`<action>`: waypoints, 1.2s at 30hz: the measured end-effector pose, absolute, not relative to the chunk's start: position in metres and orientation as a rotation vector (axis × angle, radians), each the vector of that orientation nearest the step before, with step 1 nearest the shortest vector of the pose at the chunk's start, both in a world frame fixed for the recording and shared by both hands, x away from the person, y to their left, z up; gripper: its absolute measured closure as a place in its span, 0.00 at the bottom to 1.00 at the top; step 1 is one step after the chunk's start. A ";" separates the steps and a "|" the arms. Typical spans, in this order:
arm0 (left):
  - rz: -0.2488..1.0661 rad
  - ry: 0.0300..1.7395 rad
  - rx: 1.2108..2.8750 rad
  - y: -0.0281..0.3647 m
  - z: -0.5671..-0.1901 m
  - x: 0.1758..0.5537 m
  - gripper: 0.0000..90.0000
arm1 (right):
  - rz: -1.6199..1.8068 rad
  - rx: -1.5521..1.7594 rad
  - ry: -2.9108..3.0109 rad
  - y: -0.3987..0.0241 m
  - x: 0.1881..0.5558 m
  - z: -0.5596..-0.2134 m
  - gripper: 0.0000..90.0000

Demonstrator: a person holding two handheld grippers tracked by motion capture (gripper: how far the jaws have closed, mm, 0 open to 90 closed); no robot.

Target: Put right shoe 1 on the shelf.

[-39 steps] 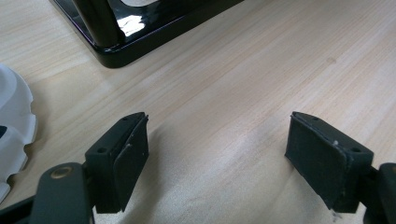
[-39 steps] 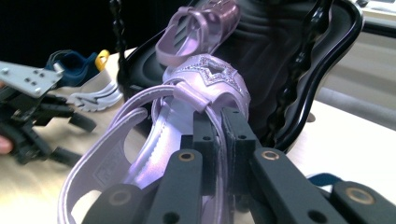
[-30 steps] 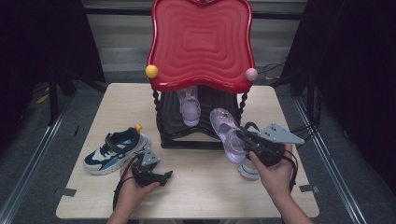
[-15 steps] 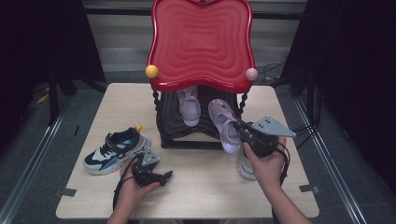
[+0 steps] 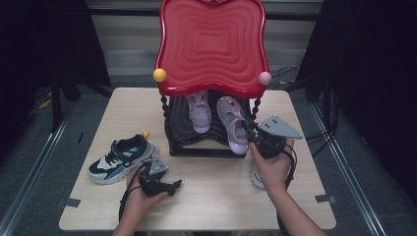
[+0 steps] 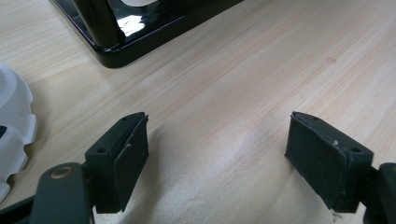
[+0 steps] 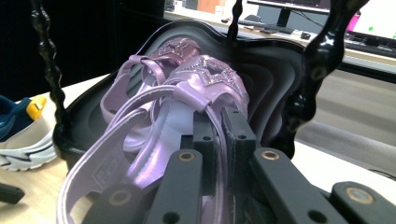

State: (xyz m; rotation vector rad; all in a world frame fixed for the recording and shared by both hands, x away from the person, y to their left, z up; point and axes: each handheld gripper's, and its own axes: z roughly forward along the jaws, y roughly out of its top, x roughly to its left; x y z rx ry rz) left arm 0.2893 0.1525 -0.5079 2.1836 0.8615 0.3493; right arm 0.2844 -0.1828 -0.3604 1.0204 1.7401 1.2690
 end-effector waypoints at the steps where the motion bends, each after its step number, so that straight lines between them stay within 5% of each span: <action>1: 0.349 0.862 2.184 0.152 -0.508 0.289 0.23 | 1.277 1.031 1.726 -0.181 0.287 -0.360 0.94; 36: 0.349 0.861 2.184 0.152 -0.508 0.289 0.23 | 1.134 1.080 1.555 -0.134 0.328 -0.374 0.94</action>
